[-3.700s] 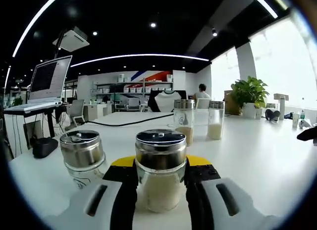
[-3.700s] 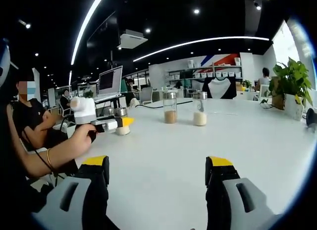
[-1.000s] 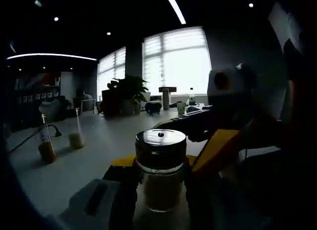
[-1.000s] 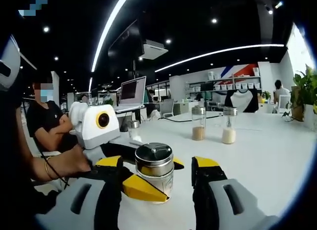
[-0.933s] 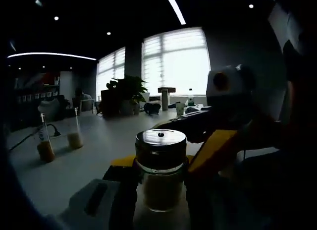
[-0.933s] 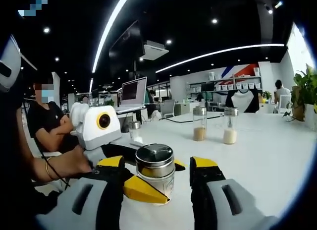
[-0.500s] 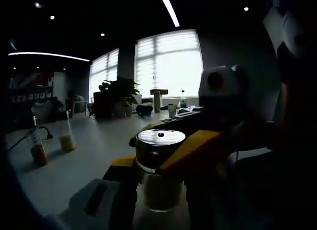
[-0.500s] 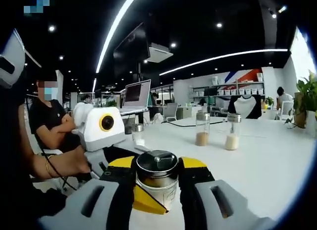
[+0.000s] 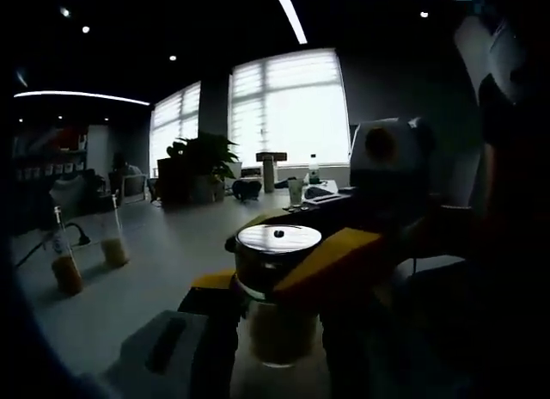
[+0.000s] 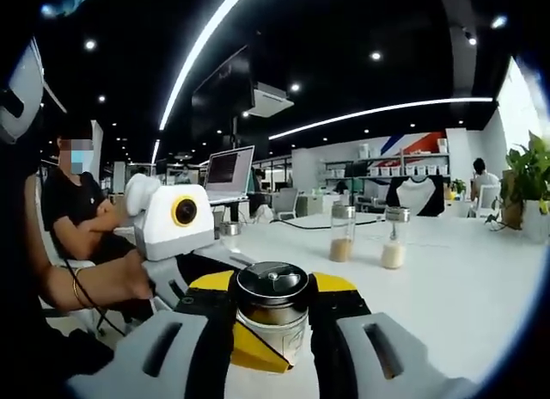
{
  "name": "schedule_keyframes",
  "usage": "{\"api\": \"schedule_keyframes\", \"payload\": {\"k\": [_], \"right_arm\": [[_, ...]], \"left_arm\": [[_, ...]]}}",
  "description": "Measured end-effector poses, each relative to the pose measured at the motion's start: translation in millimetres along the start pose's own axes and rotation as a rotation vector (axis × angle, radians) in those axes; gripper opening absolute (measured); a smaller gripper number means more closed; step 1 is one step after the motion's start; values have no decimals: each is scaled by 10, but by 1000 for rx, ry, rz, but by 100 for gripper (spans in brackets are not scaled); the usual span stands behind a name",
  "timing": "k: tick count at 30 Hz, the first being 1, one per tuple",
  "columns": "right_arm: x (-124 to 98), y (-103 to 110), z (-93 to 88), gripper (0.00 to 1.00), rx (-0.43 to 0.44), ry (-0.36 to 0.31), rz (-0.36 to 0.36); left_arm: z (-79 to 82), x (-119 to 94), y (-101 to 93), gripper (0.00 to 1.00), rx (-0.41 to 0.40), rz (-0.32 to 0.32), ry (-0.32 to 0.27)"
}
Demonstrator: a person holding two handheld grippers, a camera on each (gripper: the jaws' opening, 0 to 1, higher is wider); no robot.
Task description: Rotate the seasoning bottle until the label or dispensing opening points toward the visible target arrow and the bottle remains upright within the marked orientation range
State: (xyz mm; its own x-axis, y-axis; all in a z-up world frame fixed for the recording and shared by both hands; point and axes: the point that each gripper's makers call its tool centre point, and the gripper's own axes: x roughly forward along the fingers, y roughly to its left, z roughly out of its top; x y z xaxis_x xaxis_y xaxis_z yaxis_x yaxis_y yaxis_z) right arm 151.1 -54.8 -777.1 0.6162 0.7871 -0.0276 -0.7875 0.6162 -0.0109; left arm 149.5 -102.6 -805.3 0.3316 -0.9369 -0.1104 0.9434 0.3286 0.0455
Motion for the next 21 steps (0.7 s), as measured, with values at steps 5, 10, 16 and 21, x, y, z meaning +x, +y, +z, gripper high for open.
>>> {"api": "schedule_keyframes", "payload": {"k": [5, 10, 16, 21], "right_arm": [[7, -13, 7, 30, 8, 0, -1], [18, -55, 68, 30, 42, -43, -33], [56, -93, 85, 30, 40, -45, -63], [67, -148, 121, 30, 29, -56, -97]], "left_arm": [[13, 4, 10, 38, -18, 0, -9], [75, 4, 49, 38, -37, 23, -36], [88, -12, 112, 38, -47, 77, -43], [101, -41, 211, 39, -24, 193, -30]]}}
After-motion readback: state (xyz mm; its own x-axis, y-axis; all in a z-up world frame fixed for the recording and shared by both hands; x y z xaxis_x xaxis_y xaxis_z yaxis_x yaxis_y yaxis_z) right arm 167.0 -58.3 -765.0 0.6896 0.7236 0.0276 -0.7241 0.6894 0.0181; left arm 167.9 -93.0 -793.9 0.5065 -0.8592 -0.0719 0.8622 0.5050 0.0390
